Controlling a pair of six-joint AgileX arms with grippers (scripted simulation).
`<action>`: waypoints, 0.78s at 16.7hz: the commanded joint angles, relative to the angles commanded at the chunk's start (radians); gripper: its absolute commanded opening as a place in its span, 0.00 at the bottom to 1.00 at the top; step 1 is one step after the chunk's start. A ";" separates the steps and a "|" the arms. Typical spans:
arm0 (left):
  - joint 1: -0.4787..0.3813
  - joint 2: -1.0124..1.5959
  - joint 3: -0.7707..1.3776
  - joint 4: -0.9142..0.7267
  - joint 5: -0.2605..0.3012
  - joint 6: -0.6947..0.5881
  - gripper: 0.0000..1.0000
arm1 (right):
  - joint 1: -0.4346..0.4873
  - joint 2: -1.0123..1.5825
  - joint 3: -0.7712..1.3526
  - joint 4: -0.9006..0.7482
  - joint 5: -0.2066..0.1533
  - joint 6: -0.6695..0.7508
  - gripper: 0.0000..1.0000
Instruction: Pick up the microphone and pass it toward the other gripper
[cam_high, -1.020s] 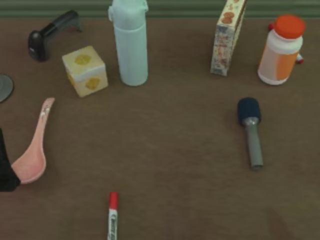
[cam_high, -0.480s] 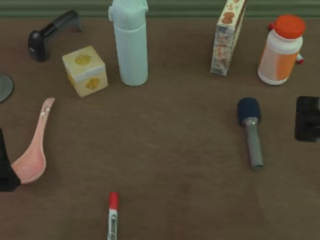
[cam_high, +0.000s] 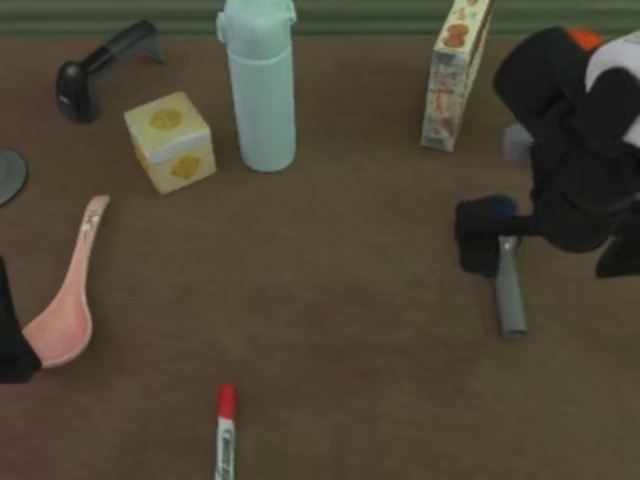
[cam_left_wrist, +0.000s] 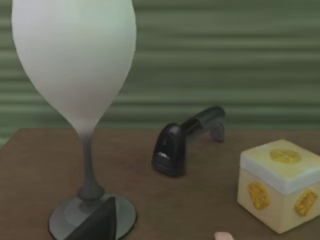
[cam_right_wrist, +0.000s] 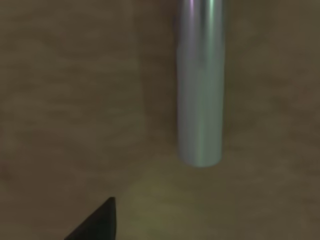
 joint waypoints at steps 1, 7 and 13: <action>0.000 0.000 0.000 0.000 0.000 0.000 1.00 | 0.013 0.047 0.039 -0.025 0.004 0.014 1.00; 0.000 0.000 0.000 0.000 0.000 0.000 1.00 | 0.041 0.138 0.120 -0.073 0.011 0.044 1.00; 0.000 0.000 0.000 0.000 0.000 0.000 1.00 | 0.031 0.169 0.077 0.000 0.011 0.034 1.00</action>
